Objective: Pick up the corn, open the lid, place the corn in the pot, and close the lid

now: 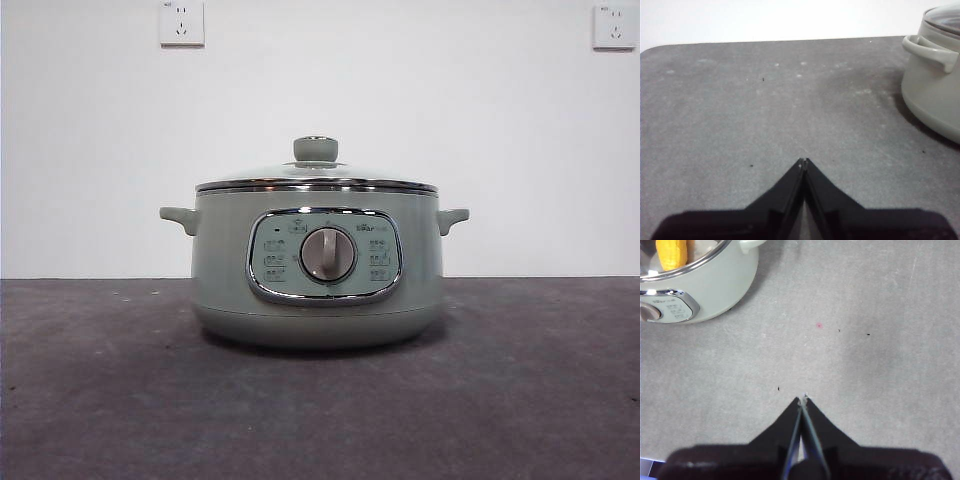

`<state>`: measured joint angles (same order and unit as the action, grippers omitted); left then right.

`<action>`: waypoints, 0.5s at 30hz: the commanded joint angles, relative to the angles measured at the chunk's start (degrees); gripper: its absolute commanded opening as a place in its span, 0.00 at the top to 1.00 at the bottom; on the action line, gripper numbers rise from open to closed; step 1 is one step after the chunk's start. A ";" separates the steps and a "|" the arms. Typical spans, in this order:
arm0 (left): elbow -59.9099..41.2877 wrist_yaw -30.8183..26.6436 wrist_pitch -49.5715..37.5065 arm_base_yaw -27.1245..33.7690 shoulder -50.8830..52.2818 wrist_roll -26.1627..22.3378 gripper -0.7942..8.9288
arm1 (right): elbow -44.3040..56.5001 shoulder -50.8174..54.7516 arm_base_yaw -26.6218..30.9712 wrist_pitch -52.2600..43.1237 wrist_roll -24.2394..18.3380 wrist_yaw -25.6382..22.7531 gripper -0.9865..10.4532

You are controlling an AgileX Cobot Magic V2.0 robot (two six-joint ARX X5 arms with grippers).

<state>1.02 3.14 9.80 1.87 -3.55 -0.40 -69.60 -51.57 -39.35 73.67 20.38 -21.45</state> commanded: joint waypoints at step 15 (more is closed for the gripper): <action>-0.57 0.07 -0.42 0.20 -3.39 -0.26 0.92 | 41.11 24.35 29.00 -62.55 -22.16 12.35 0.91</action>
<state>1.02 3.14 9.80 1.87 -6.83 -0.40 -33.63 -28.36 -11.92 16.05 -0.23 -9.74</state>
